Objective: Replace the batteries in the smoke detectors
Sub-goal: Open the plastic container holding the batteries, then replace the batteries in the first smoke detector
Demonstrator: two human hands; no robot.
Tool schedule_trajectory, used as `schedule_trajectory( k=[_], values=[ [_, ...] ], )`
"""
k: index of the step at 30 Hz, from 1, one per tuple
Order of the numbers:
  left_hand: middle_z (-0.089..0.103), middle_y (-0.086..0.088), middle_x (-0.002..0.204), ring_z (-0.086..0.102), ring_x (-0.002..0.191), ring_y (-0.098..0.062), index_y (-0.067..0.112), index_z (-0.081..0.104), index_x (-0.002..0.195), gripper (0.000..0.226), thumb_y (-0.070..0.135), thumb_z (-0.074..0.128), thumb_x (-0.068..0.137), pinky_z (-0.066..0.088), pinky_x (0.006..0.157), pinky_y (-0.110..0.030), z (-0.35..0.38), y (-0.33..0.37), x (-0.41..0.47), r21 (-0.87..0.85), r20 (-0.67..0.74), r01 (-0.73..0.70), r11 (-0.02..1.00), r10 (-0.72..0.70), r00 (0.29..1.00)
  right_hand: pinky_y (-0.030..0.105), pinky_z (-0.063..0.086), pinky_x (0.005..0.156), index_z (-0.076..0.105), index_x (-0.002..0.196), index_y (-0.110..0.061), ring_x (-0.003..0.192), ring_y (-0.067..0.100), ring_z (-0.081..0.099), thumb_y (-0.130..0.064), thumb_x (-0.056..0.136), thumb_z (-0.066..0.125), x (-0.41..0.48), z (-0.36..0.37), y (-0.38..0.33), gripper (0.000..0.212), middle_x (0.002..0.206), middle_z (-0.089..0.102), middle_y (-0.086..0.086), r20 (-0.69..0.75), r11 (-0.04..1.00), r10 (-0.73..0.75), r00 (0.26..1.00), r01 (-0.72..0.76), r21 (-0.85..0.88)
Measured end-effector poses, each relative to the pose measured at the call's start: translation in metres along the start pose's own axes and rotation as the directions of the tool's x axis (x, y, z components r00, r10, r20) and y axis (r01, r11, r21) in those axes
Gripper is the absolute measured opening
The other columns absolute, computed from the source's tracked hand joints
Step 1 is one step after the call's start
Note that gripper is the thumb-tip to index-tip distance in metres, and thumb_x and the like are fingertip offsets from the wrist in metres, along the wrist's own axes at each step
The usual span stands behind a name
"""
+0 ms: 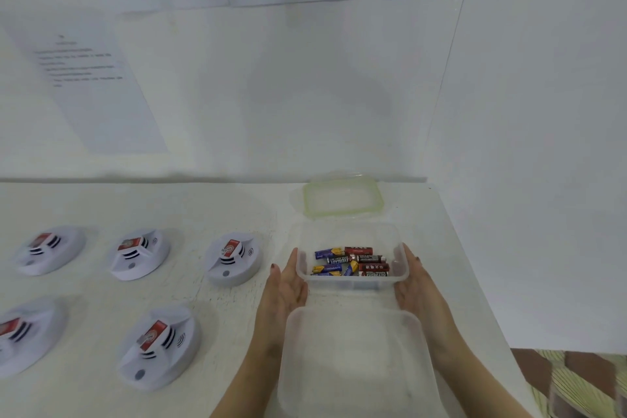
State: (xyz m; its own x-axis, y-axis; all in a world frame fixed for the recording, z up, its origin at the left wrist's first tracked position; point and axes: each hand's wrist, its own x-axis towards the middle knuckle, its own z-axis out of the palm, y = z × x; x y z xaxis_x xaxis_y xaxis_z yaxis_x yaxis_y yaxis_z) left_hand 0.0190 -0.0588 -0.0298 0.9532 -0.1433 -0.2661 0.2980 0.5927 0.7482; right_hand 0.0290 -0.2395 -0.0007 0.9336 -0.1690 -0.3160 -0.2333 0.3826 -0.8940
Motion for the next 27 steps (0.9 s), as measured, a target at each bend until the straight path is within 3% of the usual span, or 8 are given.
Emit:
schedule_trajectory(
  k=[3,7,12,15,19,21,24,27],
  values=[
    [0.061,0.007,0.109,0.058,0.093,-0.005,0.015,0.039,0.14,0.05,0.038,0.016,0.103,0.056,0.065,-0.018,0.0,0.002,-0.003,0.098,0.017,-0.007,0.995,0.005,1.0,0.035,0.037,0.098,0.036,0.139,-0.003,0.134,0.031,0.036,-0.025,0.102,0.023,-0.007,-0.01,0.005,0.045,0.142,0.041,0.015,0.071,1.0,0.002,0.997,-0.004,0.027],
    [0.044,0.008,0.146,0.042,0.131,-0.007,0.027,0.035,0.142,0.042,0.035,0.018,0.104,0.033,0.11,-0.028,-0.008,0.008,-0.013,0.403,-0.011,-0.088,0.911,0.1,0.995,0.031,0.023,0.114,0.03,0.144,-0.027,0.137,0.01,0.031,-0.03,0.102,0.031,-0.009,-0.02,0.013,0.042,0.148,0.032,-0.009,0.054,0.968,-0.11,0.992,0.119,-0.221],
    [0.065,0.019,0.112,0.059,0.104,0.01,0.038,0.061,0.106,0.032,0.009,0.055,0.095,0.043,0.082,-0.005,-0.042,0.043,-0.04,0.8,-0.007,-0.268,0.536,0.455,0.891,0.02,0.032,0.09,0.054,0.12,-0.034,0.121,0.008,0.046,-0.022,0.095,0.051,-0.032,-0.014,-0.007,0.028,0.124,0.053,-0.014,0.083,0.767,-0.321,0.943,0.311,-0.562],
    [0.057,0.031,0.112,0.054,0.109,0.005,0.035,0.062,0.108,0.028,0.015,0.065,0.089,0.035,0.086,0.002,-0.078,0.068,-0.058,0.944,0.057,-0.224,0.244,0.546,0.836,0.007,0.038,0.075,0.062,0.098,-0.037,0.098,0.0,0.058,-0.016,0.092,0.055,-0.056,0.015,-0.007,0.023,0.102,0.066,-0.014,0.2,0.648,-0.404,0.892,0.434,-0.626],
    [0.024,0.008,0.154,0.025,0.141,-0.015,0.039,0.033,0.143,0.089,0.062,0.063,0.063,0.024,0.113,-0.033,-0.13,0.098,-0.072,0.993,0.054,-0.022,-0.119,0.273,0.96,0.0,0.037,0.081,0.065,0.101,-0.035,0.099,-0.012,0.054,-0.023,0.091,0.057,-0.079,0.066,0.017,0.018,0.103,0.063,-0.026,0.364,0.56,-0.375,0.853,0.521,-0.644],
    [0.007,0.003,0.159,0.011,0.146,-0.018,0.043,0.013,0.148,0.105,0.065,0.069,0.061,0.019,0.115,-0.033,-0.148,0.107,-0.076,0.975,-0.005,0.032,-0.221,0.123,0.992,0.002,0.035,0.088,0.063,0.106,-0.038,0.106,-0.013,0.05,-0.042,0.087,0.053,-0.087,0.091,0.035,0.022,0.108,0.059,-0.03,0.449,0.48,-0.357,0.819,0.573,-0.664],
    [0.03,0.016,0.137,0.03,0.132,-0.011,0.045,0.019,0.144,0.099,0.062,0.07,0.061,0.029,0.099,-0.016,-0.166,0.116,-0.073,0.965,0.081,-0.058,-0.257,0.08,0.993,0.001,0.031,0.09,0.057,0.111,-0.043,0.11,-0.017,0.044,-0.051,0.081,0.047,-0.096,0.124,0.062,0.032,0.112,0.053,-0.034,0.535,0.463,-0.288,0.795,0.604,-0.649],
    [0.039,0.026,0.118,0.042,0.112,0.001,0.056,0.029,0.134,0.093,0.062,0.066,0.05,0.036,0.089,-0.011,-0.178,0.128,-0.072,0.986,0.138,-0.13,-0.106,0.076,0.987,0.01,0.036,0.096,0.04,0.119,-0.053,0.112,-0.015,0.044,-0.05,0.081,0.048,-0.098,0.148,0.088,0.039,0.122,0.049,-0.031,0.544,0.511,-0.197,0.816,0.559,-0.653]
  ],
)
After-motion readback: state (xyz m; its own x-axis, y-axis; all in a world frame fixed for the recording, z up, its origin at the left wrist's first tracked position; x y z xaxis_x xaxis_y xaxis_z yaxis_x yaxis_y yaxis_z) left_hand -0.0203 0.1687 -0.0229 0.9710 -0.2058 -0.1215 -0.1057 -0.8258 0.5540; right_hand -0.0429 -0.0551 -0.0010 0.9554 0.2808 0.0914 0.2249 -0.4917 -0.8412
